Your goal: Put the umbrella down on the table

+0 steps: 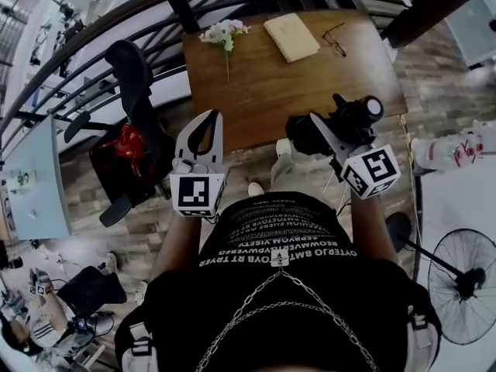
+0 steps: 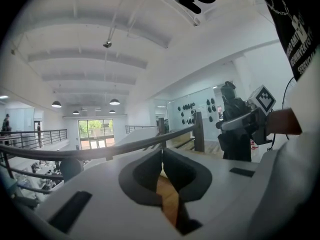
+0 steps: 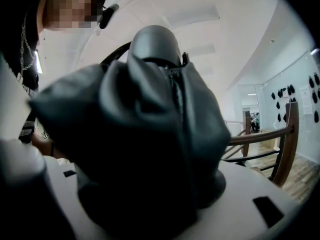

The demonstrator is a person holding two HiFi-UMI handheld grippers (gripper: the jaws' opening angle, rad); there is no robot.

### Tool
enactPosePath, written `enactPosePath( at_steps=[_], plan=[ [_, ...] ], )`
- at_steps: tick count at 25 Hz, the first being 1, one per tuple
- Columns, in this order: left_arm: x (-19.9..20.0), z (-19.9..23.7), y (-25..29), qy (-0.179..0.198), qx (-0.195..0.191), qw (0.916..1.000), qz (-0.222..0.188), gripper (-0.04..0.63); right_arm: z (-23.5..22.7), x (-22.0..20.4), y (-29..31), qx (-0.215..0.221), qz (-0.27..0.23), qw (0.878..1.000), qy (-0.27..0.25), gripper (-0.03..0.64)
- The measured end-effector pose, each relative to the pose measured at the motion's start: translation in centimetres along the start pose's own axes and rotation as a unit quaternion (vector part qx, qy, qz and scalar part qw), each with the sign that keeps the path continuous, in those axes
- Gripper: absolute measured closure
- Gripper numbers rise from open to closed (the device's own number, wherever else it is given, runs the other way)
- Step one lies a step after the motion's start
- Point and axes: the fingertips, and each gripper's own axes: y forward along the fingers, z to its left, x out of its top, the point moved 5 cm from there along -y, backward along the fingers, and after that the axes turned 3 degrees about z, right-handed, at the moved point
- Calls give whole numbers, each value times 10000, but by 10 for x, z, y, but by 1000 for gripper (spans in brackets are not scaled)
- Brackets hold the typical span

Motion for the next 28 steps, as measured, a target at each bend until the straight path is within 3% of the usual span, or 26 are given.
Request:
enactPosePath(
  at_steps=[8,18,28],
  plan=[
    [14,6,41,-3,260,9996,56,565,-27,3,44,553,145,9984,15,333],
    [8,19,92,-157,421,9987,246,565,-61,-5,97,934,489,9944,49,333],
    [-11,31,138,-194,513,9975,450,565,-85,-52,143,1132,1017,9879,296,333]
  ],
)
